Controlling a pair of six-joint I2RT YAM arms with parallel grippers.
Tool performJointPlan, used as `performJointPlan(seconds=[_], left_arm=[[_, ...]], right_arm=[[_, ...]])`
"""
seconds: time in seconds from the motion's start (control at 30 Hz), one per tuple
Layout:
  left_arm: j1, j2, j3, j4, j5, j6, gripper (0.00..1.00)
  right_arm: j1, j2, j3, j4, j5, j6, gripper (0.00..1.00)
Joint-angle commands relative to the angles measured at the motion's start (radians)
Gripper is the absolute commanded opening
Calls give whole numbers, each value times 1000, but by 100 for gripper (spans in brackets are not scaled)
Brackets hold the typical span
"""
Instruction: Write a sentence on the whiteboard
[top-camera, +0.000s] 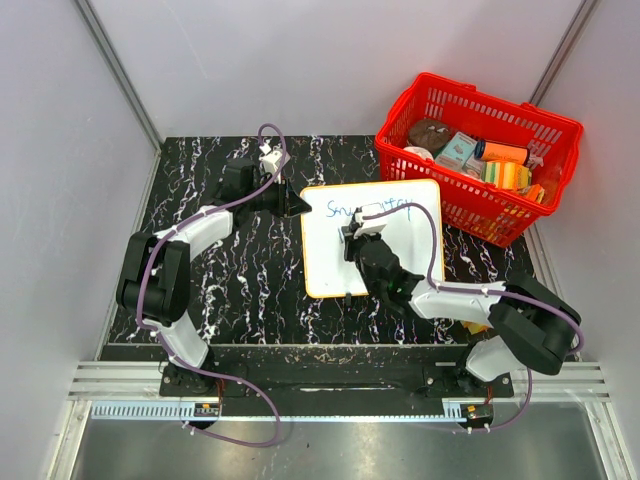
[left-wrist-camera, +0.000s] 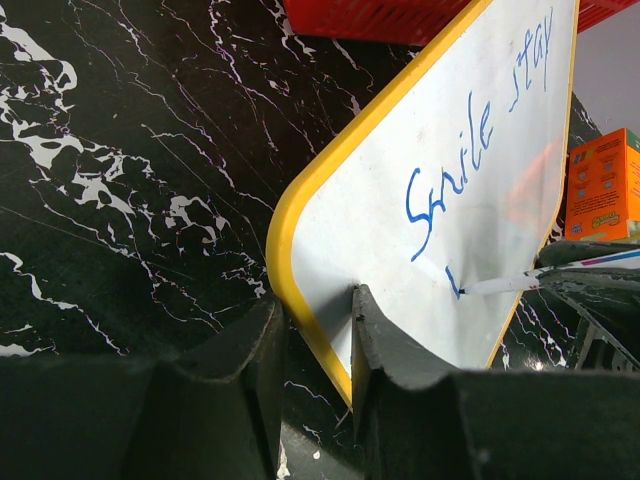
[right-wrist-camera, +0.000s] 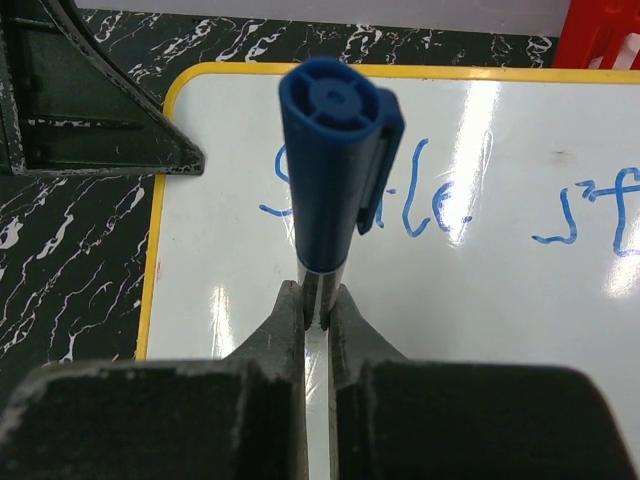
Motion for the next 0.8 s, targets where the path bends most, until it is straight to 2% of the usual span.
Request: performJointPlan(seconds=[0.0,0.77], left_arm=[[-55,59,-35,-128,-147,174,0],[-55,62,-32,-128,-149,174,0]], right_arm=[[-10,14,59,-8,42,-40,0],[-25,-7,72,45,-39,-74,0]])
